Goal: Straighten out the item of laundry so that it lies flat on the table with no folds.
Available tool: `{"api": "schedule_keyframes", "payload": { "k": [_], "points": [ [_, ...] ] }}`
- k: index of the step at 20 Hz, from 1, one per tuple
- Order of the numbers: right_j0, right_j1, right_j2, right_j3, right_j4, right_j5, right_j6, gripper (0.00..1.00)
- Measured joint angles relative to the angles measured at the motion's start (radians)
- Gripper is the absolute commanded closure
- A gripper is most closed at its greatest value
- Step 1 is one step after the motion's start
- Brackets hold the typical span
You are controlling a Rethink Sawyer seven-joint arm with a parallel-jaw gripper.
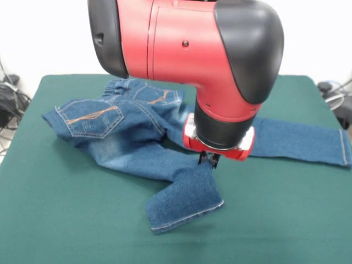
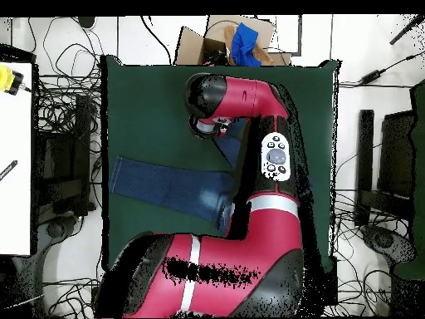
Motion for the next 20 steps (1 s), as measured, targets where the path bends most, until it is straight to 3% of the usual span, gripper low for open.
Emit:
{"api": "schedule_keyframes", "payload": {
  "k": [10, 20],
  "points": [
    [0.005, 0.013, 0.000, -0.049, 0.001, 0.000, 0.000, 1.00],
    [0.091, 0.126, 0.001, -0.178, 0.052, -0.013, 0.000, 1.00]
  ]
}}
